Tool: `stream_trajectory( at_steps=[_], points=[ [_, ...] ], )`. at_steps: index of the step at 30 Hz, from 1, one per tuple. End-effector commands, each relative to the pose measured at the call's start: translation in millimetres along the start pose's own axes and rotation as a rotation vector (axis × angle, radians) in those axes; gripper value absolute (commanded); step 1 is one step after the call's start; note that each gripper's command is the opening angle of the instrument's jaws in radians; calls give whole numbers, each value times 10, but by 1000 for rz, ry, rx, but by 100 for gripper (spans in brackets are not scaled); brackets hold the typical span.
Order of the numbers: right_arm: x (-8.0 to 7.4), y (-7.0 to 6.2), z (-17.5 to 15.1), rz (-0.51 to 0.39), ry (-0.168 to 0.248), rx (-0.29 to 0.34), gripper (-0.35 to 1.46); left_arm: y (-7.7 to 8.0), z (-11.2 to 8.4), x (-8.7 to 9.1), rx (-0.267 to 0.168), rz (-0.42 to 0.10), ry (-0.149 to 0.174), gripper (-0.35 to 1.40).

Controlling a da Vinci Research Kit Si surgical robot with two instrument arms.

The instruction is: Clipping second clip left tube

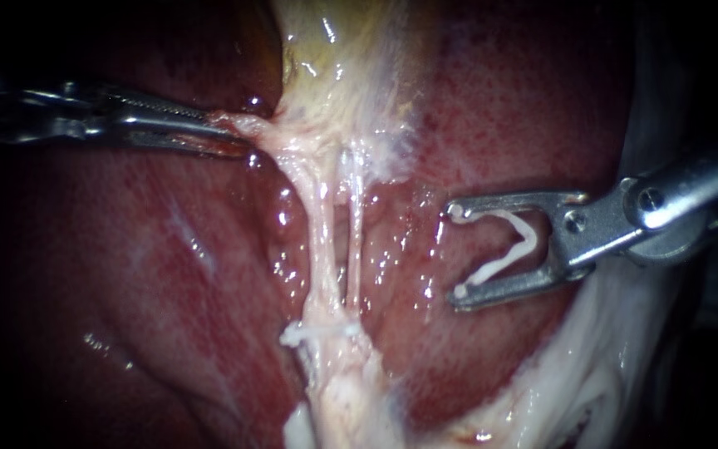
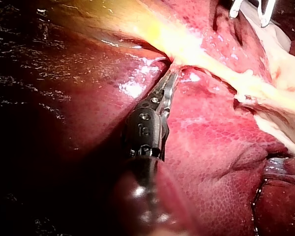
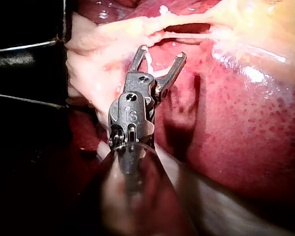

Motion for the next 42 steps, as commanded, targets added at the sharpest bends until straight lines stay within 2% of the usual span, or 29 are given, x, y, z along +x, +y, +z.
stream_trajectory(
  at_steps=[1,4,8,10,13,17,19,22,28,34,37,42],
  points=[
    [0,0,1,0,0,-1,50,0,-4,1,-4,-1,0,-35],
    [-1,0,1,0,0,-1,50,1,-27,12,-13,-6,0,-35],
    [-1,0,1,0,0,-1,50,4,-66,34,15,-26,7,-35],
    [0,0,2,0,1,2,50,6,-85,44,27,-16,15,-35],
    [1,0,3,0,2,7,49,9,-99,51,32,-13,23,-35],
    [8,-3,13,17,33,43,49,11,-97,49,36,-13,23,-35],
    [14,-6,24,60,66,88,49,11,-95,48,38,-13,23,-35],
    [22,-12,46,130,112,118,49,12,-94,48,39,-13,23,-35],
    [30,-19,95,271,159,160,49,12,-92,48,40,-13,24,-35],
    [21,-14,130,341,177,183,50,13,-90,48,42,-13,24,-35],
    [12,-9,143,370,190,190,50,13,-89,48,46,-13,24,-35],
    [-8,1,156,410,189,212,50,14,-89,48,47,-13,24,-35]
  ],
)
